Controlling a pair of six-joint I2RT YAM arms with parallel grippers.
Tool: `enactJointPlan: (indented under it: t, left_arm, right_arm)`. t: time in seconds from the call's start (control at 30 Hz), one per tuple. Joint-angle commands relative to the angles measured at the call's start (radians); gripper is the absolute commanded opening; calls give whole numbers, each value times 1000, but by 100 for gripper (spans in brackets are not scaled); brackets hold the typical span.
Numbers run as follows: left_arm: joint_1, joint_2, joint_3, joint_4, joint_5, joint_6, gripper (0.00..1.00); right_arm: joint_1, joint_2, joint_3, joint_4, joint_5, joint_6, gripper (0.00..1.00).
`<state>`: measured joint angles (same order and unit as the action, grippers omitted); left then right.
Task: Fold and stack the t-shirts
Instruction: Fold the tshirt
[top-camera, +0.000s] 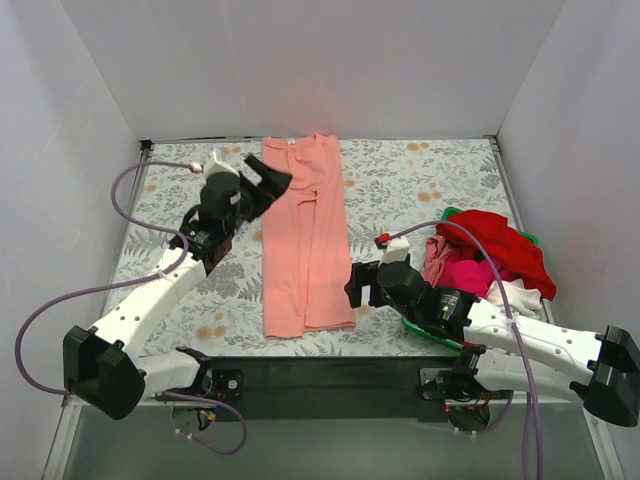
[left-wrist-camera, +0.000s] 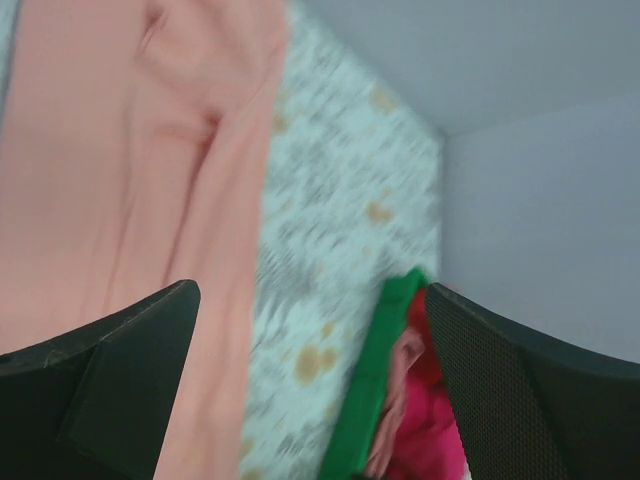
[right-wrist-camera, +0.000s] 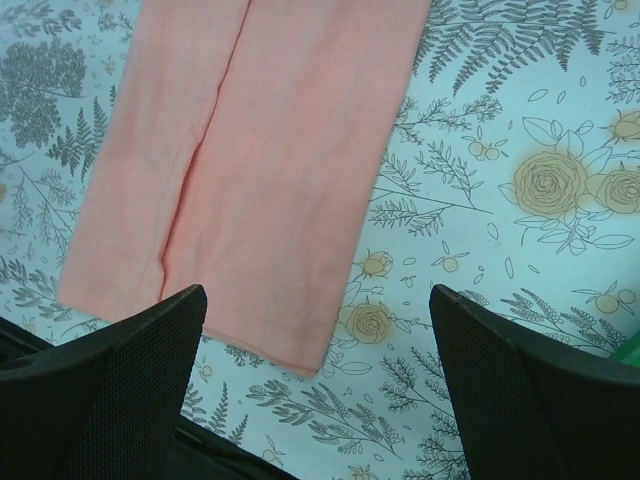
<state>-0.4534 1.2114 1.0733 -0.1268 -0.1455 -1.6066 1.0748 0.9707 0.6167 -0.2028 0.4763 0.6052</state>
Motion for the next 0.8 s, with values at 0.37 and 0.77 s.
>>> enactJointPlan:
  t: [0.37,0.77]
  left_arm:
    - [-274,-297,-528,-439,38,-272,96]
    - [-321,-311,-654,-473,55,-348,77]
  right_arm:
    - [-3,-115,-100,14,-76,97,98]
    - [-4,91,-58,14,-195,102,95]
